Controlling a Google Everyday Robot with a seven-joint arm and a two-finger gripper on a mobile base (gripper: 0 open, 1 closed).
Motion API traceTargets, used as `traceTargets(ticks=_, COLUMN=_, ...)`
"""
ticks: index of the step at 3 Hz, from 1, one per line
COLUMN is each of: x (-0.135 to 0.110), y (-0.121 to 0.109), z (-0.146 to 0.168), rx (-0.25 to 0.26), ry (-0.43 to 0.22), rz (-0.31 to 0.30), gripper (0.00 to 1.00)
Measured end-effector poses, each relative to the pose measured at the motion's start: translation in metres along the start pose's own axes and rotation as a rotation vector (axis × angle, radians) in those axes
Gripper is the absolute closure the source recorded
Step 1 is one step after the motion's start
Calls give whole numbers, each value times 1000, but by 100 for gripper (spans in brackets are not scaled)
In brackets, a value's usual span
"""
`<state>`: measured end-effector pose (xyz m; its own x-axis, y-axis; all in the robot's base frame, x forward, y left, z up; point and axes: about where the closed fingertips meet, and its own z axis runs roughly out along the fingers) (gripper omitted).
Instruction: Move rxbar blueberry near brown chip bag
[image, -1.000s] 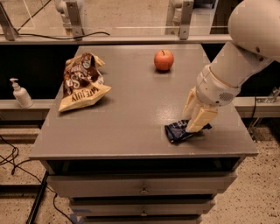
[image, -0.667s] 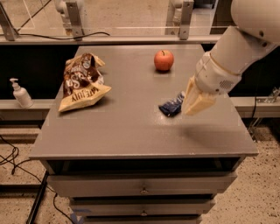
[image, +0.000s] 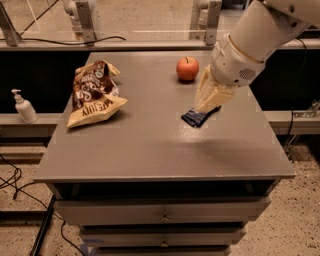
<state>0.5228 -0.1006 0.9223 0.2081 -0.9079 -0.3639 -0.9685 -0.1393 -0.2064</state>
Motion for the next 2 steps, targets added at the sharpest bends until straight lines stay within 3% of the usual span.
traceTargets(ticks=2, x=7, y=-6, z=4, rx=17, ry=9, rz=2, gripper=59)
